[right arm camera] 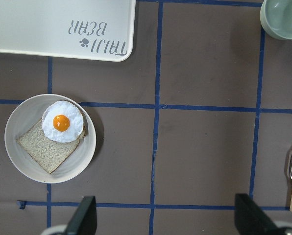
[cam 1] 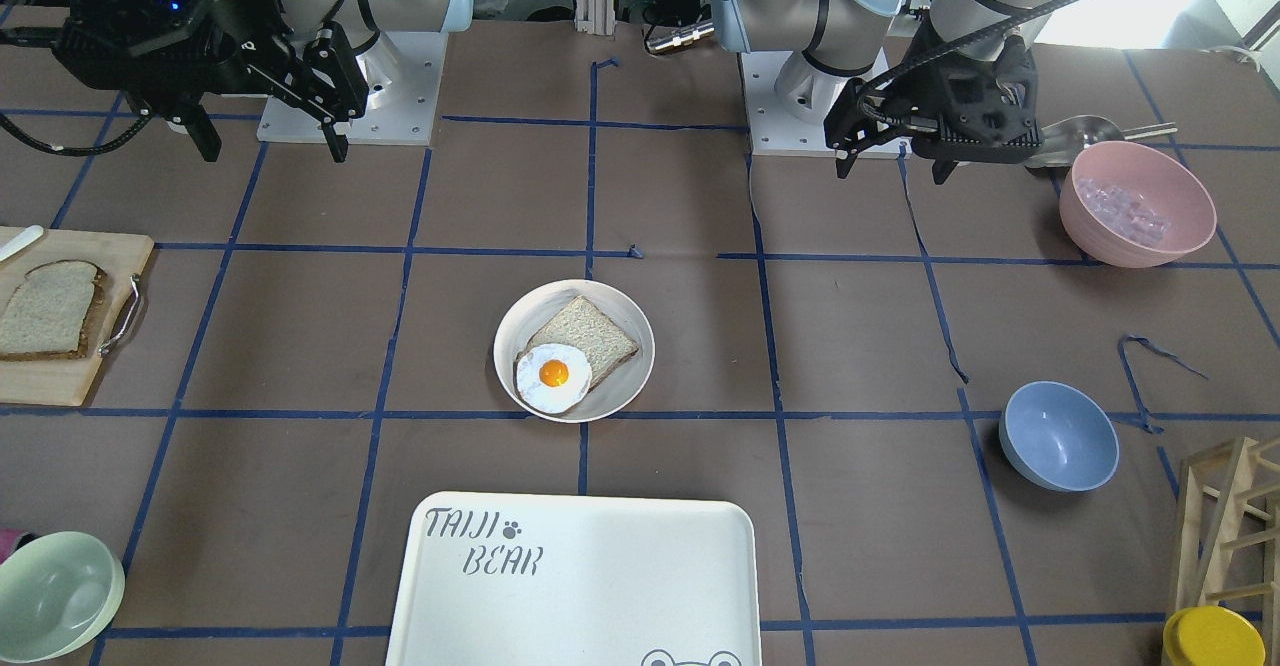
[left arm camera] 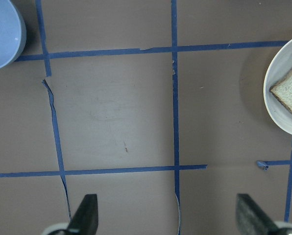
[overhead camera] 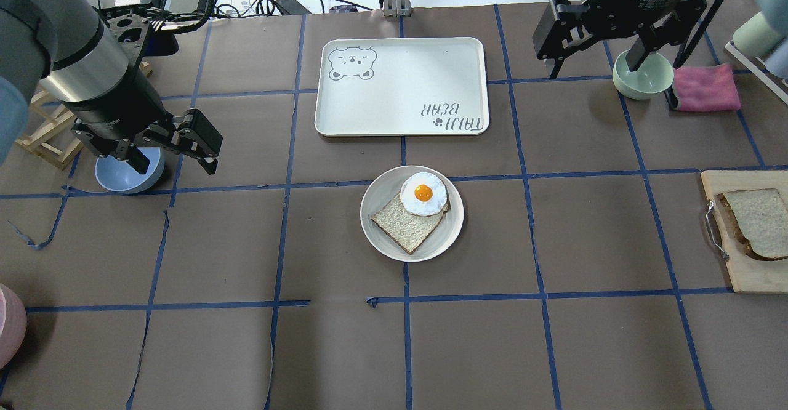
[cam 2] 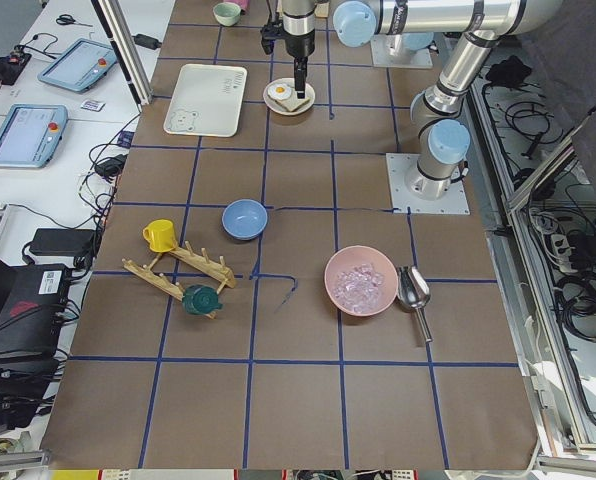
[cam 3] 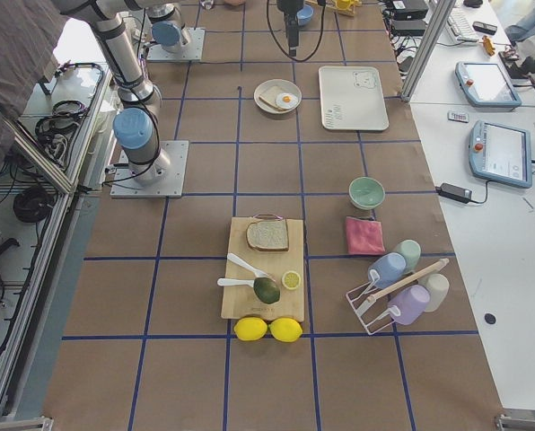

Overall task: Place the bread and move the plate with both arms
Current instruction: 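Move the right gripper toward the wooden cutting board holding bread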

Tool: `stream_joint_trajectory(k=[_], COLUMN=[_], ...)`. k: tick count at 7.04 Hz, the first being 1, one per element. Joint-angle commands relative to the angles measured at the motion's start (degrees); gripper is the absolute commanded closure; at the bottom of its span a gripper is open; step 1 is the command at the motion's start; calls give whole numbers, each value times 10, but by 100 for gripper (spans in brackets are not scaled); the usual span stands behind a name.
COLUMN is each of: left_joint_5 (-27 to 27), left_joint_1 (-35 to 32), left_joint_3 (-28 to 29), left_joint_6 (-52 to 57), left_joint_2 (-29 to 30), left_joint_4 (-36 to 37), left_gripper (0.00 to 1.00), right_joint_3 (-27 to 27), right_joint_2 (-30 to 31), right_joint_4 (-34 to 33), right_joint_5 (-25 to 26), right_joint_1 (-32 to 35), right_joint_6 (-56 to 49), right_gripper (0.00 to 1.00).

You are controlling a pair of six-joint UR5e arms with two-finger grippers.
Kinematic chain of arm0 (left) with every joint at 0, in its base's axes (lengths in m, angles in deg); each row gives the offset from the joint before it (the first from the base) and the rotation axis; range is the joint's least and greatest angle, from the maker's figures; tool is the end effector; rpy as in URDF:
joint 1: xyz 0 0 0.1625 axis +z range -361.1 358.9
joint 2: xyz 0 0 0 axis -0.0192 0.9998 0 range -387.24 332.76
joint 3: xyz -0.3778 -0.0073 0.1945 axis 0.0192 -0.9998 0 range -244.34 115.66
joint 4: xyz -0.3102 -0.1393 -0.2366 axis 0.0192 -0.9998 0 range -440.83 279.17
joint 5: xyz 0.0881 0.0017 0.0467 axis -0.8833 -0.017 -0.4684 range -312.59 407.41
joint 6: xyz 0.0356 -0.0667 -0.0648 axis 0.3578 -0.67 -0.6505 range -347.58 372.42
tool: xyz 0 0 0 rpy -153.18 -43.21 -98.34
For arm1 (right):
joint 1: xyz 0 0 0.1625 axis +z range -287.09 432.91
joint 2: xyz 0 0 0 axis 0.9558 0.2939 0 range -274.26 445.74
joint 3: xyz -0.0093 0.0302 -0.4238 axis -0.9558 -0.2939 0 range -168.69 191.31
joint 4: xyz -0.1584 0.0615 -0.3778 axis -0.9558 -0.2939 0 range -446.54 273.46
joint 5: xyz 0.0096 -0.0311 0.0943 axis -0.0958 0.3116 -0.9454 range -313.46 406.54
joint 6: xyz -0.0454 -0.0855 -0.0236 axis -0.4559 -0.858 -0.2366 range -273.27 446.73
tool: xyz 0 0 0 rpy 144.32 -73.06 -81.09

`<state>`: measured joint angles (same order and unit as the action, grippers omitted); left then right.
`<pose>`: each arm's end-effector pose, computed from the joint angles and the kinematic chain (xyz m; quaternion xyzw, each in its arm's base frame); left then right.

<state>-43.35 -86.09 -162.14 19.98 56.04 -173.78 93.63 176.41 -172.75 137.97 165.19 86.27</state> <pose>-0.0935 -0.4447 0.4708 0.0225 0.9991 0.0357 0.0027 0.1503 -0.4848 0.5531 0.0234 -0.9989 0.0400 0.0119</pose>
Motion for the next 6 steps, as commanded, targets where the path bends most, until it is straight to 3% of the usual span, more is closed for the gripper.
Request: stream_joint_trajectory(k=[1, 6], left_joint_5=[1, 1], left_joint_1=[0, 0], left_joint_3=[1, 0], left_joint_6=[0, 0], left_joint_2=[0, 1], left_joint_4=[1, 1], left_gripper=[0, 0], right_joint_3=[0, 3], right_joint_2=[-1, -3], right_joint_4=[-2, -2], right_joint_5=[-2, -4], right_joint_1=[0, 1], right_joint_6=[0, -4], right_gripper=[0, 0])
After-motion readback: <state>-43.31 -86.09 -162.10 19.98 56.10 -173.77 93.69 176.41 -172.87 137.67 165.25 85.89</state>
